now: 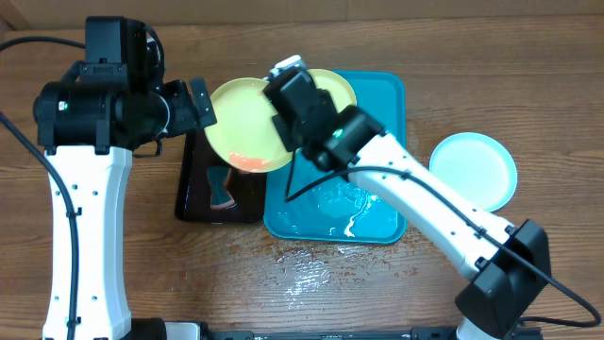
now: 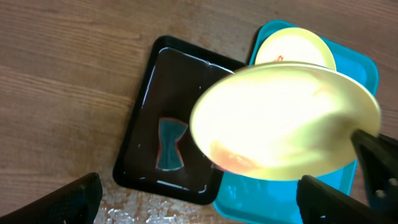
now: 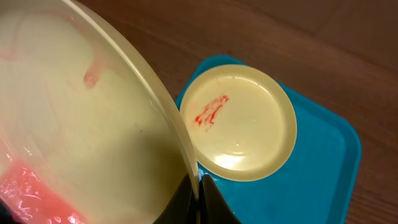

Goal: Clean dirty plates on tray and stack at the side
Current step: 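Lift the lower yellow plate with the right gripper and tilt it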

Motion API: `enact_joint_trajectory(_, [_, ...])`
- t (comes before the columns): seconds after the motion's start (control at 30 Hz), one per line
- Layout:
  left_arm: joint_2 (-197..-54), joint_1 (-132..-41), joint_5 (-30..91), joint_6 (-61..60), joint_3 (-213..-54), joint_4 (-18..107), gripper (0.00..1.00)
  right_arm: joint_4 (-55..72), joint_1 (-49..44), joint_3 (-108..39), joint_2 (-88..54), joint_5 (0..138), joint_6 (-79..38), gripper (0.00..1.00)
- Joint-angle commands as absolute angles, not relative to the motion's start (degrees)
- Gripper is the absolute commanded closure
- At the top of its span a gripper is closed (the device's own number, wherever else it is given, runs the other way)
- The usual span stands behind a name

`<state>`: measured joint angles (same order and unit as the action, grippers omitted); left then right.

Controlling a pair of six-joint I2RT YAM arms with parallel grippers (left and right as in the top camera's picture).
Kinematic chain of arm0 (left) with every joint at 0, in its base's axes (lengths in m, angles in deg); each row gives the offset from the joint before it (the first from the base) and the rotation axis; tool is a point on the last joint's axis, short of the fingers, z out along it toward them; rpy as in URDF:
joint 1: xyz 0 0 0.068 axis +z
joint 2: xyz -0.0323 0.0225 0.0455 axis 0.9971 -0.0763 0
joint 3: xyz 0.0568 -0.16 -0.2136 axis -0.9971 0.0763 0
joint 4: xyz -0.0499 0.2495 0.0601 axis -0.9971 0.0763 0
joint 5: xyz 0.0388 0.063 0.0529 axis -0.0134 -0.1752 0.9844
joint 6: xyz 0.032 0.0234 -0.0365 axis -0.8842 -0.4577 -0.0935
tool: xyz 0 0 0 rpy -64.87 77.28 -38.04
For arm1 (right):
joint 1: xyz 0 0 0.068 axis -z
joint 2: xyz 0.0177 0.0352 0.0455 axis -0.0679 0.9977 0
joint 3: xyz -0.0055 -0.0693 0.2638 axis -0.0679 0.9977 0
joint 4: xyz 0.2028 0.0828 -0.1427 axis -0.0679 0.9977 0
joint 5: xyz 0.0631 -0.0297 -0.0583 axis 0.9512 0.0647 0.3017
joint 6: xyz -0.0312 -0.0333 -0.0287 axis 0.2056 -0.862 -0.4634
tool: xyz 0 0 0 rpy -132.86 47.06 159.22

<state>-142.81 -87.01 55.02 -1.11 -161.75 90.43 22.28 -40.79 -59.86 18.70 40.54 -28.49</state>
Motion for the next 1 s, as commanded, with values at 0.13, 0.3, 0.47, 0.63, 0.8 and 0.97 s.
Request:
enact_joint_trajectory(0.13, [-142.65,-86.99,56.86,-2.43,-162.34,93.51,0.0,17.95,-46.54,-60.78,19.66,24.1,-28.56,0.96])
enact_joint_trajectory(0.3, [-142.92,-87.03,56.77,-2.36,-162.34,93.42,0.0,17.63,-49.8,-60.78,19.66,17.37,-28.56,0.96])
enact_joint_trajectory(0.47, [-142.92,-87.03,56.79,-2.38,-162.34,93.44,0.0,17.65,-50.89,-60.78,19.66,15.49,-28.54,0.96])
enact_joint_trajectory(0.63, [-142.92,-87.03,56.79,-2.38,-162.34,93.44,0.0,18.17,-51.13,-60.76,19.66,15.51,-28.08,0.96])
enact_joint_trajectory(0.8, [-142.92,-87.03,56.79,-2.38,-162.34,93.44,0.0,17.8,-51.11,-58.99,19.73,15.51,-25.13,0.96])
enact_joint_trajectory(0.97, [-142.92,-87.03,56.79,-2.36,-162.34,93.44,0.0,13.69,-51.07,-55.07,19.73,15.49,-25.13,0.96])
